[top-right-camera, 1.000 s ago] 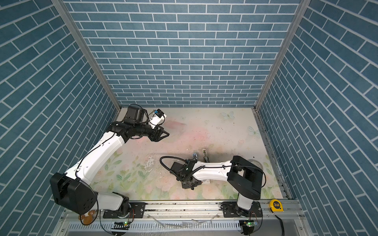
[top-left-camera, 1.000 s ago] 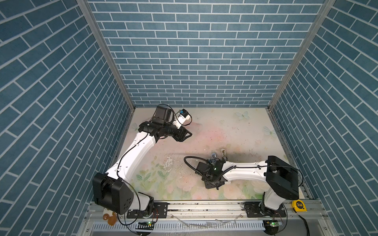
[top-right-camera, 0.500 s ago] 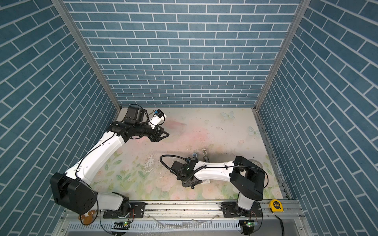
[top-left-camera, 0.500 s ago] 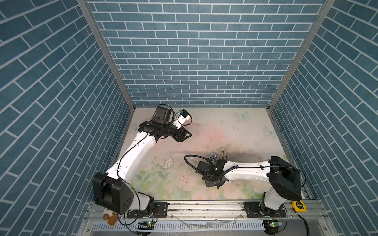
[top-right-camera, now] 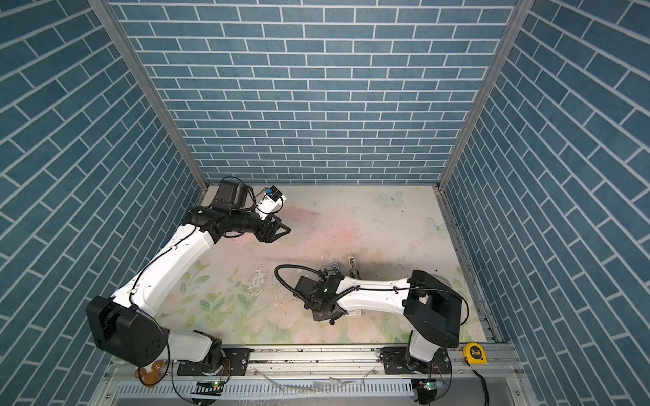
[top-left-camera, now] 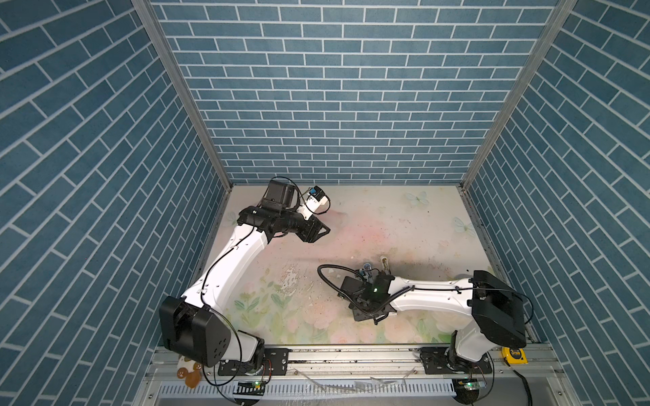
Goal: Load the staples into the stapler
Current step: 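Close the right gripper on a staple strip in the white holder, then lift the staple strip and carry it toward the beige stapler base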
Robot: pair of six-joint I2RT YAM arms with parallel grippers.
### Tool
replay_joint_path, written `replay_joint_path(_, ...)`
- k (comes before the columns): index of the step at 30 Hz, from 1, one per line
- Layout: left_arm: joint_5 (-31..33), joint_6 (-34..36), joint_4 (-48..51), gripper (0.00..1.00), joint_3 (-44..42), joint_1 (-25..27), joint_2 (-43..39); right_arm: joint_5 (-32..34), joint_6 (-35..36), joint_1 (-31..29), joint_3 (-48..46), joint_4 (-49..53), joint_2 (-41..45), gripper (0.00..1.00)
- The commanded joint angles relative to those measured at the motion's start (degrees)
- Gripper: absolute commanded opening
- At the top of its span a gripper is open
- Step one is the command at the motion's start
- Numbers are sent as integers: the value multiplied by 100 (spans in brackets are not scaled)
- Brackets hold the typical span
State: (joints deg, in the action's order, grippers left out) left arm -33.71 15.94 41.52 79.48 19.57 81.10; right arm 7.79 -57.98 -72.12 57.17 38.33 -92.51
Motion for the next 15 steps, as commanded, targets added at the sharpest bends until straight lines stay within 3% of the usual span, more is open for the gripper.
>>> replay_joint_path(1, -47, 103, 218, 62, 155, 3, -32, 170, 145, -32, -11, 84, 333, 5)
replay_joint_path(8, 0, 106, 316, 62, 189, 0, -98, 386, 438, 54, -147, -87, 714, 5)
replay_joint_path(15, 88, 174, 486, 62, 269, 2, -142, 533, 1094, 634, -289, -389, 989, 5)
